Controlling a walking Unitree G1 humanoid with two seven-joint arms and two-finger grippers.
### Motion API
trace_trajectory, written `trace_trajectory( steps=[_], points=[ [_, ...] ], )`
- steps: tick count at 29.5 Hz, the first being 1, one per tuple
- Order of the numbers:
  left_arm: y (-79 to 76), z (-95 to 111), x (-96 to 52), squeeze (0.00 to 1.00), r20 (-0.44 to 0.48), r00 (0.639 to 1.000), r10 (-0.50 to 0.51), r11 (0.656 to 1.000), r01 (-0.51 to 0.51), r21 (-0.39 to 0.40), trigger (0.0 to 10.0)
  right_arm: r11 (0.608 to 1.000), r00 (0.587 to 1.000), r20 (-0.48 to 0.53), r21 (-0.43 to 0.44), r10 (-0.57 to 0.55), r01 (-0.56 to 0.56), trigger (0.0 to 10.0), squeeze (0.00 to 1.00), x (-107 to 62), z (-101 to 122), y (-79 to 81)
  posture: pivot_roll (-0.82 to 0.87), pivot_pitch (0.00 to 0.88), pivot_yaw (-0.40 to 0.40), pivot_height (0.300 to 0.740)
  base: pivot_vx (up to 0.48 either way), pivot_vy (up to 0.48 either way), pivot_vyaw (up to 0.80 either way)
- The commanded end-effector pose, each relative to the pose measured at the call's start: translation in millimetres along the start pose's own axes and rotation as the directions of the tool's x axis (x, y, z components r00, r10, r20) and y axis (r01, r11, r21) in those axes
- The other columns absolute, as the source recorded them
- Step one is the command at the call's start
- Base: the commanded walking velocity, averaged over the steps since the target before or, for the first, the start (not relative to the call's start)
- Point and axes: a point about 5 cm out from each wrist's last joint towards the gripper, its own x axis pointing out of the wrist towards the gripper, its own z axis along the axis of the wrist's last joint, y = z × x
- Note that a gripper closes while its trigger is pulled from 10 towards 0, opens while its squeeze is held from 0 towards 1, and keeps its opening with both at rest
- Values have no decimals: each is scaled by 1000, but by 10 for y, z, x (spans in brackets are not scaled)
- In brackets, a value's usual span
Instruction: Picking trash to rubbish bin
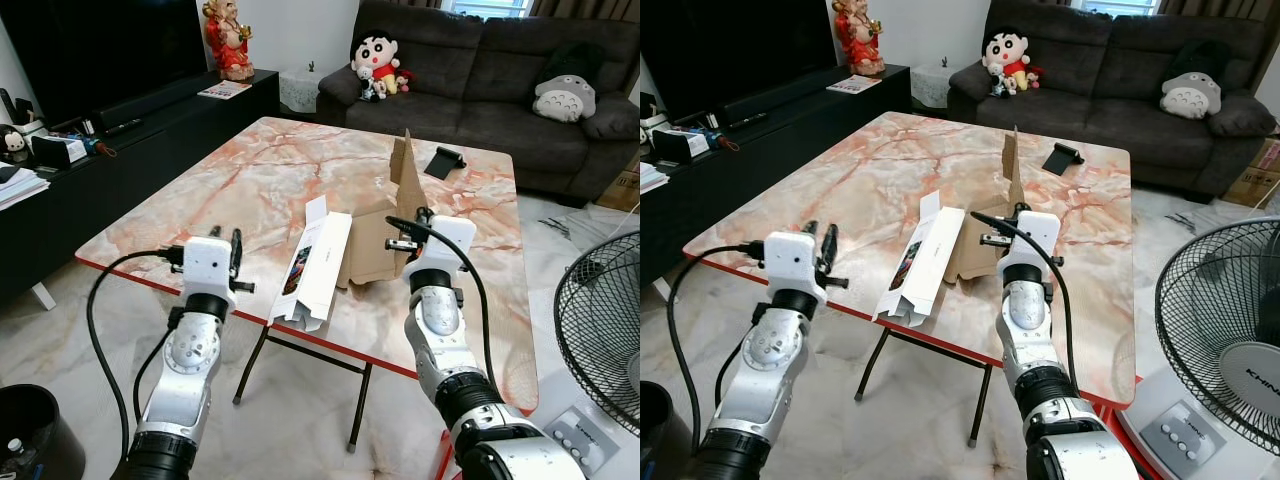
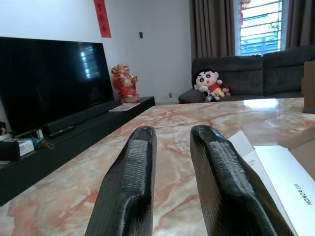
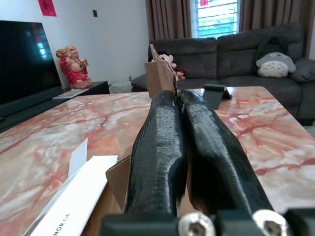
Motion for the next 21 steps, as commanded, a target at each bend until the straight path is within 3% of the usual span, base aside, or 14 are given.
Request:
trace_trajectory(
  steps=[1, 16, 21],
  points=[
    [37, 10, 26, 0, 14, 1000, 13, 1000, -13, 21, 10000, 1000, 999, 36, 7, -15, 15, 10000, 0, 44, 83, -47, 68, 0, -25, 740, 0, 0, 0],
    [47, 28, 24, 0, 40, 999, 18, 1000, -18, 17, 10000, 999, 999, 20, -20, -39, 40, 10000, 0, 47, 57, -112, 71, 0, -26, 740, 0, 0, 0],
    [41, 23, 21, 0, 39, 999, 14, 1000, -14, 15, 10000, 999, 999, 19, -19, -44, 44, 10000, 0, 47, 56, -124, 69, 0, -25, 740, -252, 0, 0]
  ],
)
